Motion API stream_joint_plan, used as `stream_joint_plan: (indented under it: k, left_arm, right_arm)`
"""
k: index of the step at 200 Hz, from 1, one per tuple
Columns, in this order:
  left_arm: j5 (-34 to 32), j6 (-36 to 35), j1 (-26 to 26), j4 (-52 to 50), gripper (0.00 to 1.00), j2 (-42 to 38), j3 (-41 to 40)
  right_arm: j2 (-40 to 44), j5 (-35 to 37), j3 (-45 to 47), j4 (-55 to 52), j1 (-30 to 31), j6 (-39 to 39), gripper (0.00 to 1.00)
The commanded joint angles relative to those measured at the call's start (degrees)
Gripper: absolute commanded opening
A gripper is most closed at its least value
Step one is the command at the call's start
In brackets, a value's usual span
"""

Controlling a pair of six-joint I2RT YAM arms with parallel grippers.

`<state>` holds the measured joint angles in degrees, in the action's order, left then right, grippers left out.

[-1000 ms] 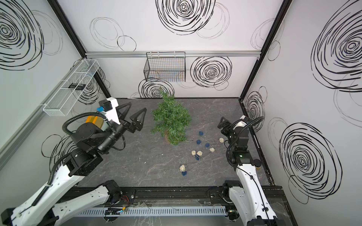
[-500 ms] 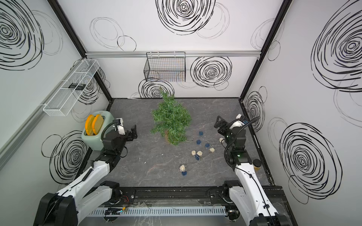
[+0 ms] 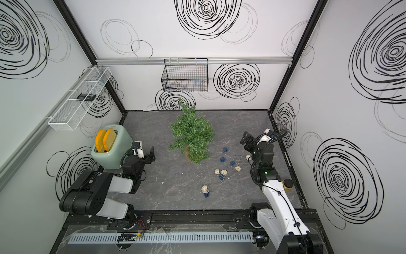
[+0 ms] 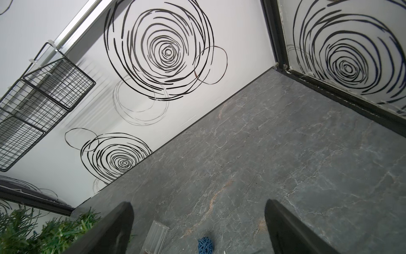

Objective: Remove string lights from the small christmas tree
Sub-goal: Reset both arms

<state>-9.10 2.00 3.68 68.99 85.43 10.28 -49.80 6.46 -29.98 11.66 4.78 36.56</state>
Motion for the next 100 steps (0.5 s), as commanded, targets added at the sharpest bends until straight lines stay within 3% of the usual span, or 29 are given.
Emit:
stream_joint_plan:
  k: [1,34,68,100]
  left_arm:
    - [0.26,-0.86,-0.09,8.97,0.96,0.15,0.72]
    - [-1.35,-1.28,0.63,9.92,0.96,0.52,0.62]
    - [-1.42,-1.12,0.78,9.72,0.96,0.45,0.64]
    - [-2.31,-1.35,1.24,9.67,0.96,0.52,0.62]
  right_arm:
    - [-1.22,3.44,-1.51,1.18,-0.03,-0.43,0.97]
    - [-4.85,-2.11,1.89,12.20,-1.61,-9.12,0.97]
    - [-10.64,5.31,5.67,21.09,-1.34,-24.00,0.97]
    - [-19.14,8.37,9.60,30.02,-0.99,-29.66,0.97]
